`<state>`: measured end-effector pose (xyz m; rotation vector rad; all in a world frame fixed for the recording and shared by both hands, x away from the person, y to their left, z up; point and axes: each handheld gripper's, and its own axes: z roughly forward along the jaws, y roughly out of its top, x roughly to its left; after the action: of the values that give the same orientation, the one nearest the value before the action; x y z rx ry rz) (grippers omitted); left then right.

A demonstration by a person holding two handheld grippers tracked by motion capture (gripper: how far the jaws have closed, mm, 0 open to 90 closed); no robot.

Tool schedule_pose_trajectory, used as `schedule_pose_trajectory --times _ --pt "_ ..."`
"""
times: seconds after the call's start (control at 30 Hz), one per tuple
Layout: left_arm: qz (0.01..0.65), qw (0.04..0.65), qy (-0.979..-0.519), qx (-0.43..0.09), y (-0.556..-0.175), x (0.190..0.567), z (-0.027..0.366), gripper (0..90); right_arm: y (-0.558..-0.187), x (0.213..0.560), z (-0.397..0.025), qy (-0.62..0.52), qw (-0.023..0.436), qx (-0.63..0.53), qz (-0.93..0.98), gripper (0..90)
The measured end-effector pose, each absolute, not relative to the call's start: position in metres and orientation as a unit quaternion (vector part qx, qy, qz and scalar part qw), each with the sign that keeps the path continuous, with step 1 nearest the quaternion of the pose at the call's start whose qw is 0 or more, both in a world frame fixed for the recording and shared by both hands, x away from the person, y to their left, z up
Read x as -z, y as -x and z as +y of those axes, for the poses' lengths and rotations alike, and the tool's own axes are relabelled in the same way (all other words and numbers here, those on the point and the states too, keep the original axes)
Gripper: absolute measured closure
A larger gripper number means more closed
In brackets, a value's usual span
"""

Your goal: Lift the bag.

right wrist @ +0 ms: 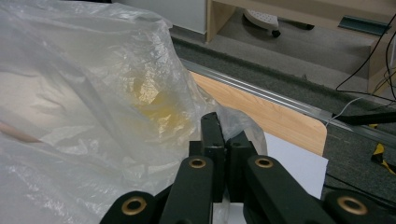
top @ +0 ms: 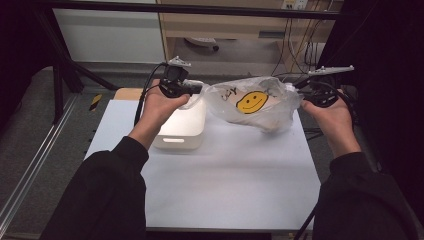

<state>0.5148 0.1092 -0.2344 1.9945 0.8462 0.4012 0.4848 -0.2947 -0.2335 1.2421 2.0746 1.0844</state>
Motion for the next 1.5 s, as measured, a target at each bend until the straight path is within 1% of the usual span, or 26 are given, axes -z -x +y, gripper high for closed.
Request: schedule_pose_trajectory --times 0.27,0.63,0.73,1.07,1.17,1.27,1.4,1.5 --pt "0.349 0.451 -0.803 -0.17 -0.519 0.232 0.114 90.0 -0.487 0.229 -0.298 -0.457 0.249 -0.397 0.756 90.0" --pt "0.362 0.467 -0.783 -0.195 -0.53 0.214 0.123 90.0 -0.496 0.216 -0.311 -0.473 0.272 -0.404 0.734 90.0" --pt "0.367 0.469 -0.779 -0.197 -0.533 0.213 0.122 90.0 -0.5 0.214 -0.312 -0.477 0.272 -0.406 0.73 90.0" --pt "0.36 0.465 -0.786 -0.191 -0.526 0.216 0.124 90.0 -0.504 0.215 -0.313 -0.484 0.279 -0.405 0.724 90.0" --pt "0.364 0.469 -0.785 -0.18 -0.523 0.219 0.128 90.0 -0.503 0.216 -0.313 -0.484 0.273 -0.403 0.727 90.0" --pt "0.363 0.465 -0.786 -0.185 -0.52 0.22 0.13 90.0 -0.503 0.217 -0.312 -0.482 0.27 -0.403 0.729 90.0" --pt "0.362 0.474 -0.778 -0.198 -0.519 0.214 0.131 90.0 -0.503 0.211 -0.308 -0.476 0.281 -0.401 0.73 90.0" --pt "0.366 0.479 -0.772 -0.201 -0.527 0.203 0.13 90.0 -0.508 0.2 -0.308 -0.479 0.288 -0.402 0.725 90.0"
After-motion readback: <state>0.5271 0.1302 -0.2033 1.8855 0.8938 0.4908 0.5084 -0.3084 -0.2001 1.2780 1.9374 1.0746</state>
